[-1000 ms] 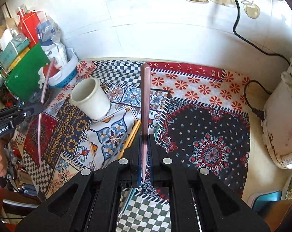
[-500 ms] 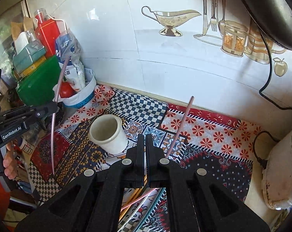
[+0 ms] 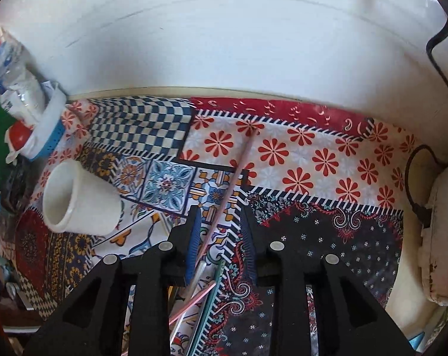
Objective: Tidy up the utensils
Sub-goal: 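Carry both sticks to white cup, drop brown chopstick in with left tool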
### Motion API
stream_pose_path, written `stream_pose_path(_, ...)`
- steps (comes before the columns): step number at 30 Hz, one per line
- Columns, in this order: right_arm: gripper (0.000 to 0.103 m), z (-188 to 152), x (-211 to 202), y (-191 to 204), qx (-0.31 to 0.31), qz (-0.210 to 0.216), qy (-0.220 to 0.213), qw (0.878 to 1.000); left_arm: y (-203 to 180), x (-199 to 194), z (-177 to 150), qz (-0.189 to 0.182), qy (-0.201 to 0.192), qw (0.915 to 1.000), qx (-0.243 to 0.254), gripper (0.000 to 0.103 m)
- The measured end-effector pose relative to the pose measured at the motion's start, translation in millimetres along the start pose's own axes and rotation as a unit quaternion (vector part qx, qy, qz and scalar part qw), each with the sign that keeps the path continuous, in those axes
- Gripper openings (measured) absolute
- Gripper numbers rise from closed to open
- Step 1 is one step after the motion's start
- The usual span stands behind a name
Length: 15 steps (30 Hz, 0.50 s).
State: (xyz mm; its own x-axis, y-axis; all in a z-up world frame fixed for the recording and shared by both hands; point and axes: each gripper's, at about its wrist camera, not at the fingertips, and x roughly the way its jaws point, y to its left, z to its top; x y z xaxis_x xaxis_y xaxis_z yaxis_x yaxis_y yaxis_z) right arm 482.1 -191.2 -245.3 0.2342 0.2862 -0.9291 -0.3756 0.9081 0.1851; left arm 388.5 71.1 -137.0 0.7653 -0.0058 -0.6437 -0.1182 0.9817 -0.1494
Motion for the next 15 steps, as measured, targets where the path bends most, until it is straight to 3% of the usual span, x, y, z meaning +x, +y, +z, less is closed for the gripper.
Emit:
stream_pose_path(11, 0.024, 22.2, 62.3, -0.8, -0.016, -0.035, 0.048, 0.998, 4.4, 36.1, 15.6, 0.019, -0.040, 0.9990, -0.012, 0.004)
stream_pose_path(15, 0.016, 19.9, 72.5, 8.0, -0.030, -0.043, 0.051, 0.997, 6.4, 52.3, 9.7, 0.025, -0.037, 0.9990, -0.009, 0.004)
